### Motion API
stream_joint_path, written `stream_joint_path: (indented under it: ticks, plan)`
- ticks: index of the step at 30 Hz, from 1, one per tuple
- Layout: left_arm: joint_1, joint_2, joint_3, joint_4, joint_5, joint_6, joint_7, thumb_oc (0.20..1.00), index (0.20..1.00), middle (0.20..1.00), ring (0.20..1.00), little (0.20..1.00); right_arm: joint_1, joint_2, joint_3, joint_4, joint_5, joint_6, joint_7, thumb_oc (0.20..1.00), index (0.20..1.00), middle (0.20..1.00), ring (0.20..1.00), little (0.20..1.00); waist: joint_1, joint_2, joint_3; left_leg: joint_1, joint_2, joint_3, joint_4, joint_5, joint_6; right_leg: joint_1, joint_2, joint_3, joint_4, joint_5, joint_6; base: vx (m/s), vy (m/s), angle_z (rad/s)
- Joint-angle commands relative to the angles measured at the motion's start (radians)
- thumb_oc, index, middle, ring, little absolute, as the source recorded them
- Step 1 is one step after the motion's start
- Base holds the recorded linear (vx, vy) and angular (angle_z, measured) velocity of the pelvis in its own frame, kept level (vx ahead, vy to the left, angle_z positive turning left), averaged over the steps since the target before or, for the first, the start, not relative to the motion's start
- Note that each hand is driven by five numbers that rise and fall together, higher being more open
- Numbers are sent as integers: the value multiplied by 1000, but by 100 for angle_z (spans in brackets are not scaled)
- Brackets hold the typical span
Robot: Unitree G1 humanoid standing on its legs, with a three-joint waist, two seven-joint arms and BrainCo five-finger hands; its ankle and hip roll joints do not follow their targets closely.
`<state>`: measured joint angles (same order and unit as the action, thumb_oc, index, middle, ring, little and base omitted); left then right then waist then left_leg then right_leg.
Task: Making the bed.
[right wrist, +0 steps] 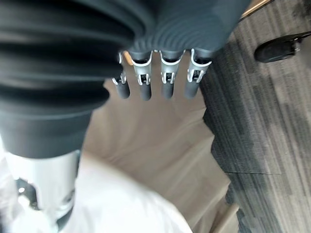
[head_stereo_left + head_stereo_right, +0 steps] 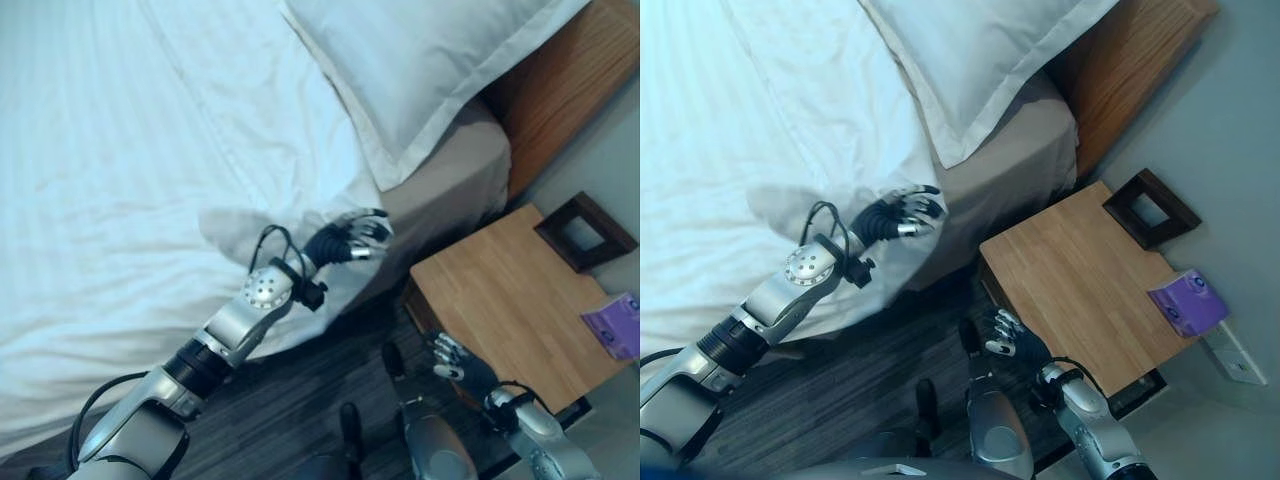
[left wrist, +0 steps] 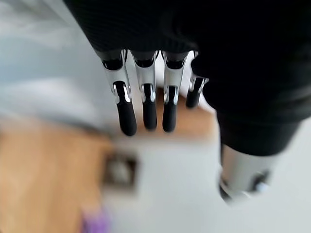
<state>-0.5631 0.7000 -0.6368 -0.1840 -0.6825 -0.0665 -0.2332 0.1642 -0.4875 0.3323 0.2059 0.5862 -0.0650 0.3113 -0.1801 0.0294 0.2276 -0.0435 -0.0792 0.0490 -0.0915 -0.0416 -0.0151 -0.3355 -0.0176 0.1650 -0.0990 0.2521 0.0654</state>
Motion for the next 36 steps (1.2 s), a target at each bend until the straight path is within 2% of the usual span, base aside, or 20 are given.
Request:
stream_joint_path:
  ticks: [1, 4, 6, 7, 9, 11, 12, 13, 15, 17, 19, 22, 25, 26, 28, 30, 31, 32, 33, 36]
  plan:
    - [-90, -90, -26, -45, -110, -76, -56, 1000, 1000, 1000, 1000, 1000, 32, -29, 8, -20, -42, -29, 11, 1000, 1000, 1000, 1000, 1000, -24, 47, -58, -51, 37, -40, 4, 72, -26, 143, 27, -7, 12, -143, 48, 24, -31, 7]
    - [-121, -120, -36, -75, -123, -90, -51, 1000, 1000, 1000, 1000, 1000, 23, -24, 16, -11, -49, -31, 7, 1000, 1000, 1000, 1000, 1000, -26, 51, -68, -39, 33, -49, 4, 73, -28, 159, 23, -14, 12, -148, 47, 17, -20, 7]
    - [-132, -211, -42, -84, -176, -100, -42, 1000, 1000, 1000, 1000, 1000, 7, -14, 25, 7, -52, -30, -5, 1000, 1000, 1000, 1000, 1000, -25, 55, -86, -26, 28, -60, 4, 75, -31, 182, 16, -25, 12, -153, 46, 11, -19, 10]
    - [-132, -211, -42, -83, -176, -100, -42, 1000, 1000, 1000, 1000, 1000, 8, -14, 25, 7, -52, -30, -5, 1000, 1000, 1000, 1000, 1000, -26, 55, -85, -25, 28, -61, 4, 75, -31, 183, 16, -26, 12, -154, 46, 9, -3, 16]
    - [-126, -257, -26, -102, -186, -110, -29, 1000, 1000, 1000, 1000, 1000, -10, 4, 6, 27, -5, -26, -28, 1000, 1000, 1000, 1000, 1000, -23, 57, -96, -14, 25, -70, 4, 76, -32, 199, 11, -37, 12, -156, 46, 13, 4, 11]
    - [-83, -259, 29, -123, -196, -123, -8, 1000, 1000, 1000, 1000, 1000, -37, 10, -30, 17, 18, -34, -61, 1000, 1000, 1000, 1000, 1000, -14, 58, -108, -3, 25, -78, 4, 76, -31, 215, 9, -45, 12, -160, 45, 31, 2, 15]
    - [-4, -251, 104, -128, -195, -137, 17, 1000, 1000, 1000, 1000, 1000, -94, 14, -98, 4, 46, -60, -102, 501, 501, 501, 501, 501, 2, 54, -123, 7, 23, -88, 4, 74, -28, 227, 8, -54, 12, -164, 45, 35, -4, 20]
    - [-3, -250, 105, -129, -195, -137, 17, 1000, 1000, 1000, 1000, 1000, -94, 14, -98, 4, 46, -60, -103, 200, 200, 200, 200, 200, 2, 54, -123, 7, 23, -88, 4, 74, -28, 227, 8, -54, 12, -165, 45, 29, -5, 11]
    - [199, -237, 267, -158, -162, -146, 46, 1000, 1000, 1000, 1000, 1000, -221, 44, -215, -65, 98, -127, -199, 200, 200, 200, 200, 200, 39, 48, -140, 21, 22, -97, 4, 68, -22, 247, 9, -61, 12, -173, 43, 35, 3, 17]
    - [240, -233, 287, -161, -169, -146, 46, 1000, 1000, 1000, 1000, 1000, -265, 54, -232, -50, 117, -147, -219, 200, 200, 200, 200, 200, 48, 44, -146, 18, 20, -99, 4, 71, -21, 245, 9, -62, 12, -171, 42, 12, -1, 10]
    - [358, -228, 380, -135, -180, -161, 77, 1000, 1000, 1000, 1000, 1000, -439, 95, -214, -56, 208, -196, -264, 200, 200, 200, 200, 200, 102, 32, -158, 19, 17, -110, 4, 74, -19, 253, 10, -69, 12, -173, 39, -2, -13, 11]
    - [437, -247, 441, -123, -199, -164, 103, 1000, 1000, 1000, 1000, 1000, -516, 125, -179, -72, 258, -205, -268, 200, 200, 200, 200, 200, 135, 24, -159, 18, 16, -120, 4, 76, -18, 258, 9, -77, 12, -175, 36, -14, -14, 11]
    - [559, -280, 525, -112, -229, -164, 112, 1000, 1000, 1000, 1000, 1000, -597, 172, -109, -70, 306, -190, -252, 200, 200, 200, 200, 200, 188, 16, -160, 15, 16, -135, 4, 82, -17, 261, 10, -95, 12, -178, 32, -12, -23, 29]
    - [607, -285, 556, -106, -239, -160, 108, 1000, 1000, 1000, 1000, 1000, -636, 192, -78, -13, 299, -178, -247, 200, 200, 200, 200, 200, 212, 14, -159, 16, 16, -147, 4, 84, -16, 267, 9, -106, 12, -181, 29, -9, -32, 8]
    - [627, -289, 567, -106, -248, -159, 108, 1000, 1000, 1000, 1000, 1000, -655, 203, -71, 16, 303, -173, -248, 200, 200, 200, 200, 200, 226, 14, -158, 15, 16, -153, 4, 86, -15, 270, 9, -112, 12, -182, 28, -7, -22, 12]
    - [656, -289, 580, -98, -269, -158, 101, 1000, 1000, 1000, 1000, 1000, -705, 230, -68, 116, 336, -174, -254, 200, 200, 200, 200, 200, 256, 15, -153, 11, 13, -171, 4, 91, -14, 271, 9, -126, 12, -185, 24, -44, -27, 27]
    - [677, -279, 579, -91, -274, -157, 100, 1000, 1000, 1000, 1000, 1000, -757, 251, -70, 223, 356, -172, -265, 200, 200, 200, 200, 200, 285, 20, -146, 3, 11, -186, 4, 97, -13, 268, 9, -141, 12, -185, 23, -55, -29, 19]
    - [676, -279, 579, -91, -275, -157, 100, 1000, 1000, 1000, 1000, 1000, -761, 251, -71, 227, 358, -173, -263, 200, 200, 200, 200, 200, 284, 19, -145, 3, 11, -186, 4, 97, -13, 268, 9, -142, 12, -185, 23, -81, -38, 24]
    - [687, -268, 578, -95, -284, -161, 99, 1000, 1000, 1000, 1000, 1000, -817, 250, -79, 320, 380, -169, -271, 200, 200, 200, 200, 200, 307, 24, -137, -7, 9, -199, 4, 102, -13, 262, 8, -152, 12, -185, 21, -55, -24, 31]
    - [689, -260, 574, -90, -289, -166, 100, 1000, 1000, 1000, 1000, 1000, -891, 239, -92, 436, 400, -163, -281, 200, 200, 200, 200, 200, 328, 34, -126, -18, 6, -212, 4, 109, -14, 255, 7, -164, 12, -184, 21, -62, -13, 27]
